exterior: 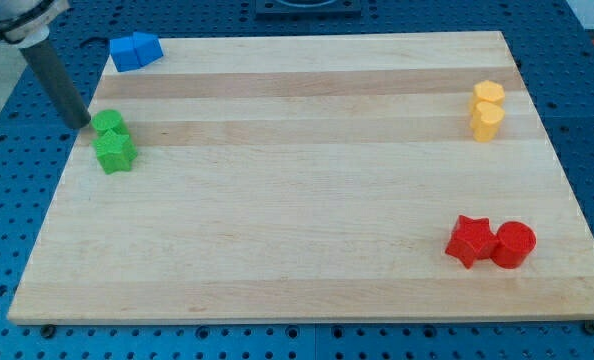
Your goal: Slide the green circle towards the right
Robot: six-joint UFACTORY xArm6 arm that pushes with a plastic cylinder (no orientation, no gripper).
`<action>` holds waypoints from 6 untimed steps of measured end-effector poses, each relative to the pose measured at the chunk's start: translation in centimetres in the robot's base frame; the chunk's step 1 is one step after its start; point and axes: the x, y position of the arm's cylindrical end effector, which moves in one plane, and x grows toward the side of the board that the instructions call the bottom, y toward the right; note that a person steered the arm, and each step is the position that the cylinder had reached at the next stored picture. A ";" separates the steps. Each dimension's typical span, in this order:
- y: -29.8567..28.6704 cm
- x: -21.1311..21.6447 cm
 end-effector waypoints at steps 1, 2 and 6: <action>3.4 -0.1; 7.4 0.4; 0.6 3.3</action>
